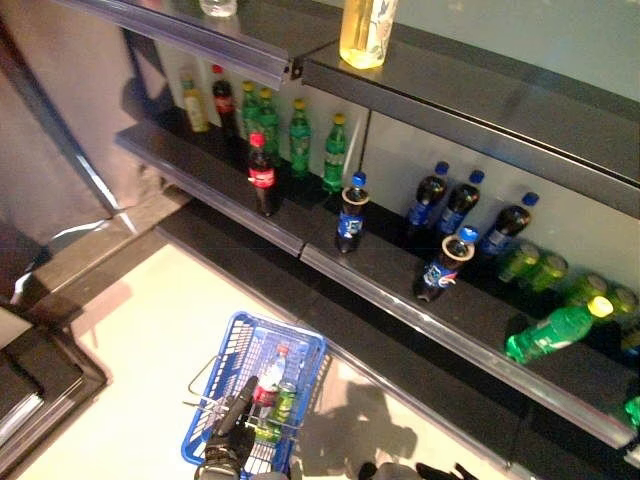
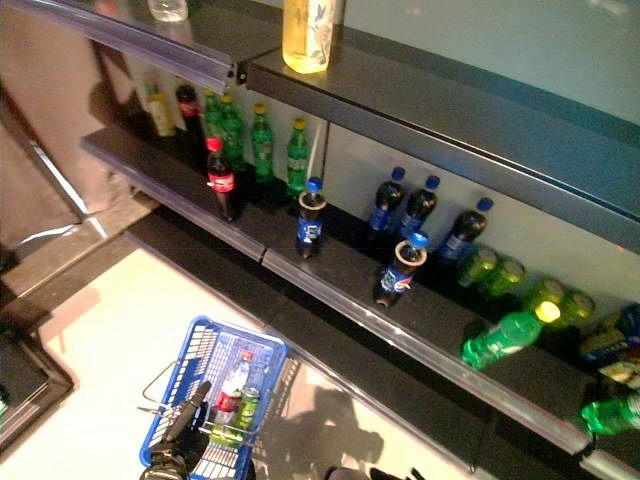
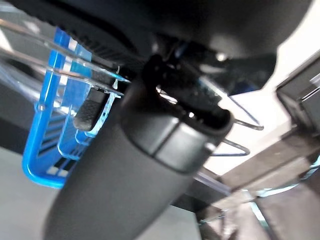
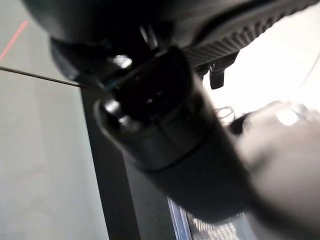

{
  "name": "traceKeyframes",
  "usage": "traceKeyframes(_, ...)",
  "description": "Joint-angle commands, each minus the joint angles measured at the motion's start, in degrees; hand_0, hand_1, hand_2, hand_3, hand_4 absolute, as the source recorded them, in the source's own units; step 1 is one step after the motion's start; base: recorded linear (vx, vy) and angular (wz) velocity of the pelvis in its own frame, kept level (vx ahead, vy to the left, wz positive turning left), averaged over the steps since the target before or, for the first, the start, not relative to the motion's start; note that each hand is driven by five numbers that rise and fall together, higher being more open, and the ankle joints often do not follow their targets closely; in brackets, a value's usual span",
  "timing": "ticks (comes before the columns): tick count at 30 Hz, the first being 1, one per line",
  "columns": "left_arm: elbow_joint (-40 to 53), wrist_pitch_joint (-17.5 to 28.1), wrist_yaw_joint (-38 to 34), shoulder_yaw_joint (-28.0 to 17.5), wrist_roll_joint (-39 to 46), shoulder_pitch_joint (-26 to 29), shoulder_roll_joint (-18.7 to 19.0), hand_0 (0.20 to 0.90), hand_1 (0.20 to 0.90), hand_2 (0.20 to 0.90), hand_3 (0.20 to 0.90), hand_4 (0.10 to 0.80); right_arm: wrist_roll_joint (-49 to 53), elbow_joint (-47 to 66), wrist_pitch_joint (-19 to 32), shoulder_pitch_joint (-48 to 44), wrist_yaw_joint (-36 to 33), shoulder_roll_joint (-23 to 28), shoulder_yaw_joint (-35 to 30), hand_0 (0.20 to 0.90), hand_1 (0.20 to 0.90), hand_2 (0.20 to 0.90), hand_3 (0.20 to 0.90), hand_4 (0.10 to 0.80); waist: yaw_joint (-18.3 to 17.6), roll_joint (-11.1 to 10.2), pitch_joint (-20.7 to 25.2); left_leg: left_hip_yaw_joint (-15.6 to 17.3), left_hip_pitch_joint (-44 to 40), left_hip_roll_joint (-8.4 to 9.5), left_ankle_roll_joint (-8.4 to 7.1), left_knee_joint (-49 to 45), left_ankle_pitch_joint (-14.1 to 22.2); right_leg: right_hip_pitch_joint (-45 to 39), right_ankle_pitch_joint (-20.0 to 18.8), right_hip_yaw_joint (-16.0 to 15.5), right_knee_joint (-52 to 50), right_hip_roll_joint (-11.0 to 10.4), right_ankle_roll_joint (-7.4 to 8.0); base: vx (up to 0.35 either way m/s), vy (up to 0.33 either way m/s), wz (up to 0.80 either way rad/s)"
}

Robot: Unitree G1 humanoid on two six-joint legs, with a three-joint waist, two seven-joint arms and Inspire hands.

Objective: Pick up the drink and place into the basket.

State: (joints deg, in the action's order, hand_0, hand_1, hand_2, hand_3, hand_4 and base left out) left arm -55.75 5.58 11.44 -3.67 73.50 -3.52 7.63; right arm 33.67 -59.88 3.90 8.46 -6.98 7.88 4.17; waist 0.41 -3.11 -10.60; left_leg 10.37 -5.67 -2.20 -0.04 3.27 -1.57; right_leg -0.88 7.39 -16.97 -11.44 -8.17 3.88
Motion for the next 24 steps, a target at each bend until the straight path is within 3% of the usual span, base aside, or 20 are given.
traceKeyframes(1, 11.56, 7.48, 5.79, -3.76, 3.76, -1.01, 4.64, 0.300, 0.300, 0.300, 0.200, 0.100, -1.86, 0.37, 1.77, -1.37, 0.40, 4.48, 0.38, 0.900, 0.900, 0.900, 0.900, 0.800, 3.43, 1.73, 2.13, 3.97, 2.18, 0.67, -1.50, -5.99, 3.94, -0.87, -4.10, -2.15, 0.11, 0.86, 2.42, -0.028, 0.009, -0.74)
traceKeyframes(3, 11.46, 8.57, 5.42, -3.19, 4.06, -0.27, 3.60, 0.300, 0.300, 0.300, 0.200, 0.100, -1.51, 0.09, 2.31, -2.05, 1.08, 4.45, 1.08, 0.900, 0.900, 0.900, 0.900, 0.800, 3.87, 1.03, 2.76, 3.91, 2.44, 1.74, -1.47, -6.28, 4.22, -2.70, -4.38, -1.64, 4.53, 2.03, 1.35, -0.037, -0.076, -0.35)
traceKeyframes(6, 11.15, 8.96, 4.71, -2.77, 4.51, -0.12, 2.88, 0.300, 0.300, 0.300, 0.200, 0.100, -1.77, 0.27, 2.17, -2.37, 1.24, 4.53, 1.60, 0.900, 0.900, 0.900, 0.900, 0.800, 3.91, 0.77, 3.01, 3.98, 2.72, 1.99, -1.78, -7.05, 4.14, -3.46, -4.90, -1.19, 6.13, 2.65, 1.03, -0.033, -0.064, 0.02)
traceKeyframes(7, 10.99, 9.24, 4.44, -2.58, 5.64, -0.13, 1.81, 0.300, 0.300, 0.300, 0.200, 0.100, -2.34, 1.76, 1.32, -2.69, 1.24, 4.84, 2.62, 0.900, 0.900, 0.900, 0.900, 0.800, 4.09, 0.11, 2.81, 4.01, 4.11, 2.49, -2.52, -11.62, 4.88, -4.42, -5.45, -1.41, 7.44, 2.64, 0.48, -0.040, -0.106, 0.02)
traceKeyframes(9, 11.32, 9.36, 4.09, -2.36, 5.53, -0.86, -0.02, 0.300, 0.300, 0.300, 0.200, 0.100, -7.49, 6.52, -0.93, -2.89, 1.28, 6.41, 6.16, 0.900, 0.900, 0.900, 0.900, 0.800, 5.44, -0.46, 0.86, 0.73, 12.64, 2.35, -6.01, -26.20, -1.46, -6.21, -6.07, -0.93, 8.86, 2.99, -1.32, -0.061, -0.104, 0.05)
traceKeyframes(11, 11.42, 8.17, 3.92, -2.50, 5.99, -1.33, -0.10, 0.300, 0.300, 0.300, 0.200, 0.100, -8.55, 7.99, -1.40, -3.02, 1.60, 7.07, 7.97, 0.900, 0.900, 0.900, 0.900, 0.800, 6.34, -0.38, 0.17, -2.24, 14.46, 2.36, -6.31, -26.88, -2.42, -5.93, -5.90, -0.88, 8.05, 2.83, -1.34, -0.033, 0.033, 0.04)
traceKeyframes(13, 10.56, 7.64, 4.97, -2.12, 6.29, -2.66, -0.27, 0.300, 0.300, 0.300, 0.200, 0.100, -10.43, 9.37, -2.47, -3.67, 1.95, 7.89, 9.95, 0.900, 0.900, 0.900, 0.900, 0.800, 7.36, -0.29, -0.11, -5.37, 13.04, 0.77, -5.91, -20.91, -2.28, -6.12, -6.00, -0.08, 8.19, 2.81, -0.72, 0.061, 0.161, -0.17)
traceKeyframes(14, 9.20, 8.15, 6.42, -1.70, 6.83, -3.60, -0.68, 0.300, 0.300, 0.300, 0.200, 0.100, -11.75, 10.20, -3.30, -4.17, 3.03, 8.39, 10.76, 0.900, 0.900, 0.900, 0.900, 0.800, 7.51, -0.48, -0.03, -5.50, 10.85, -1.71, -5.36, -14.67, -2.33, -6.47, -6.53, 0.58, 9.05, 2.80, -0.32, 0.127, 0.222, -0.31)
traceKeyframes(17, 8.61, 8.37, 5.68, -1.74, 6.81, -3.75, -0.90, 0.300, 0.300, 0.300, 0.200, 0.100, -13.04, 11.66, -3.34, -4.09, 4.93, 9.33, 12.50, 0.900, 0.900, 0.900, 0.900, 0.800, 8.01, -0.01, 0.52, -8.45, 10.32, -7.12, -7.29, -6.80, -8.77, -7.39, -5.70, 3.42, 9.22, 3.65, -0.13, 0.146, 0.228, -0.23)
traceKeyframes(21, 8.19, 6.41, 3.21, -2.11, 2.56, -1.95, -0.60, 0.300, 0.300, 0.300, 0.200, 0.100, -15.17, 14.51, -3.47, -4.24, 6.18, 9.60, 14.52, 0.900, 0.900, 0.900, 0.900, 0.800, 7.31, -0.23, 1.21, -6.54, 8.56, -6.17, -7.05, -6.18, -4.68, -6.54, -4.68, 2.56, 6.85, 1.49, 0.72, 0.112, 0.235, -0.02)
traceKeyframes(24, 9.64, 5.53, 1.31, -0.83, -0.14, -0.96, 1.04, 0.300, 0.300, 0.300, 0.200, 0.100, -18.08, 21.67, -3.33, -2.74, 7.18, 10.50, 16.86, 0.900, 0.900, 0.900, 0.900, 0.800, 6.39, -0.32, 1.68, -5.45, 7.58, -3.69, -5.91, -7.74, -1.80, -6.07, -4.78, 2.33, 4.85, -0.80, 2.00, 0.135, 0.232, -0.17)
